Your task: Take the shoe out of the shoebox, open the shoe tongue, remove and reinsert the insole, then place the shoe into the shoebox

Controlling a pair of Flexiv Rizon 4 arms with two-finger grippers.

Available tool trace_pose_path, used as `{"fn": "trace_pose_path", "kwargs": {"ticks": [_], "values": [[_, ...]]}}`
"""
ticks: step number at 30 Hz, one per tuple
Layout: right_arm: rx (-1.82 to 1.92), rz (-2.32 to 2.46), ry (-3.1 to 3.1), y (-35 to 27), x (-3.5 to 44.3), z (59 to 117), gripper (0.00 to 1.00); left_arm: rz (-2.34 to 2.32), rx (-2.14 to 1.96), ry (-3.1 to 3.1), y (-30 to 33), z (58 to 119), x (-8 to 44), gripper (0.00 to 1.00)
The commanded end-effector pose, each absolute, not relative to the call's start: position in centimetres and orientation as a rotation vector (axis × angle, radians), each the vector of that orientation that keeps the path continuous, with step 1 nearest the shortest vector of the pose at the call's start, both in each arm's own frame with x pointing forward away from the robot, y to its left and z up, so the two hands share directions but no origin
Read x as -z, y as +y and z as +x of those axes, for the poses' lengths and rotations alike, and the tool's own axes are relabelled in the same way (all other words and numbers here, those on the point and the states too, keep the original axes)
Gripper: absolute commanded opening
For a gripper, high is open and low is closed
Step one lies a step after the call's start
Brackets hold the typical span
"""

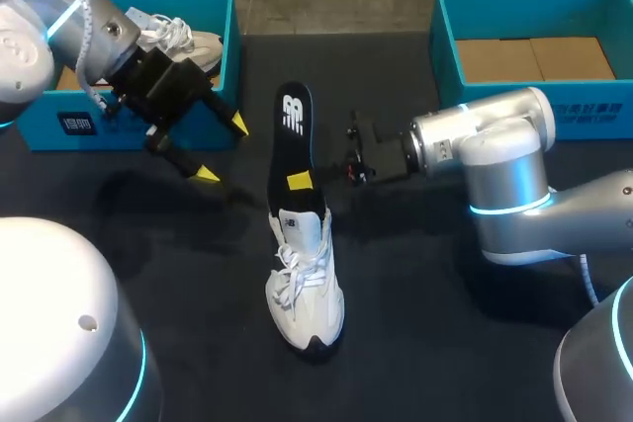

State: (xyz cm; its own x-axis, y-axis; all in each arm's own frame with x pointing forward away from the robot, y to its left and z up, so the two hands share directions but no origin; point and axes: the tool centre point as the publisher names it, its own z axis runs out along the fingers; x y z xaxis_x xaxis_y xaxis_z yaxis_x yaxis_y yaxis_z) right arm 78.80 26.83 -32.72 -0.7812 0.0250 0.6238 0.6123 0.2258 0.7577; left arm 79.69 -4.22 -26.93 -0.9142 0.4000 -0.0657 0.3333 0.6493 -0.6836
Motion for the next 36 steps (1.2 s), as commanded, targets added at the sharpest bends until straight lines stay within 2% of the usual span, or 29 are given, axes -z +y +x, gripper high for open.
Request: {"fn": "trace_pose_path", "kwargs": {"ticks": [1, 33, 35, 36], "values": [[1.574, -0.588, -2.017, 27.3, 33.2, 78.5, 0.0, -0.62, -1.109, -2.766, -4.4, 79.8, 27.0, 1.0], [1.413, -0.665, -2.024, 27.0, 33.3, 76.3, 0.0, -0.624, -1.111, -2.712, -5.3, 79.2, 28.9, 1.0], [1.405, -0.669, -2.034, 26.9, 33.0, 76.4, 0.11, -0.623, -1.118, -2.709, -5.3, 79.2, 28.9, 1.0], [1.408, -0.67, -2.039, 26.8, 32.9, 76.4, 0.14, -0.623, -1.118, -2.708, -5.3, 79.2, 28.9, 1.0]]}}
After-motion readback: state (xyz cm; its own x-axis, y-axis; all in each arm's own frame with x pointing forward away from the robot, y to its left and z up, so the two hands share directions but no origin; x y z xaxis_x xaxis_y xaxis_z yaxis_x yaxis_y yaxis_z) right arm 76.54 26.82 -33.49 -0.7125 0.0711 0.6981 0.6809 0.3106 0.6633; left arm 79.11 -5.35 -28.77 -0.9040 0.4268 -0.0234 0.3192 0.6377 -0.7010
